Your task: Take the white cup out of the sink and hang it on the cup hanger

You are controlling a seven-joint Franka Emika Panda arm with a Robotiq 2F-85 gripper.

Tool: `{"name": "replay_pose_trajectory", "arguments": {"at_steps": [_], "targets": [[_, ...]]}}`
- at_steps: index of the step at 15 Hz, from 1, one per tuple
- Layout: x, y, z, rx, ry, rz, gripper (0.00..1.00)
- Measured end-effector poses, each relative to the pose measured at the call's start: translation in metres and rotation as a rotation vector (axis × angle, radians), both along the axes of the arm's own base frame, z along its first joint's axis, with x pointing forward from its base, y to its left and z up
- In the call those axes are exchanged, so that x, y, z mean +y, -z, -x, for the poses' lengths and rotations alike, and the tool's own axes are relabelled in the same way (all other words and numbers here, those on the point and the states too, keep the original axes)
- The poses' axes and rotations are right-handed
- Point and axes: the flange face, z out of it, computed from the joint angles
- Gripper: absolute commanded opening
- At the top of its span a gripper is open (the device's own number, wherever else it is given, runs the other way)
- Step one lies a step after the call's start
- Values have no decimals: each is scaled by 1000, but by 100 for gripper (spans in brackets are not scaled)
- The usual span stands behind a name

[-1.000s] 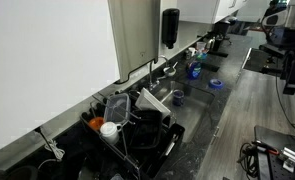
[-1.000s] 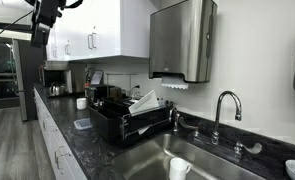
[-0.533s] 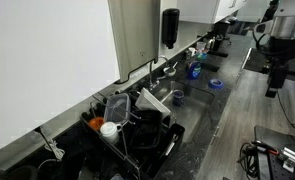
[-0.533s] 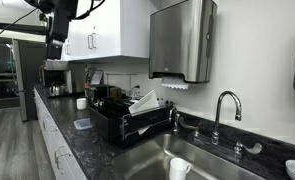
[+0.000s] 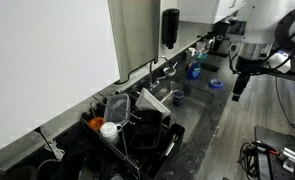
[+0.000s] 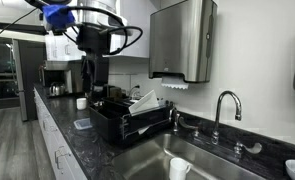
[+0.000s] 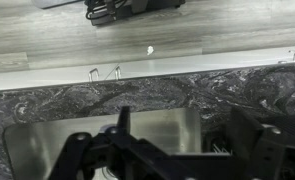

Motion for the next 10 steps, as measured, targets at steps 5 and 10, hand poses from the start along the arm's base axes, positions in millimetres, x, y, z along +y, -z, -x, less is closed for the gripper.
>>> {"name": "replay_pose_trajectory", "arguments": {"at_steps": [5, 10], "targets": [[-28, 52, -22, 82, -115, -42, 100], [-30, 53, -29, 91, -119, -41, 100]]}}
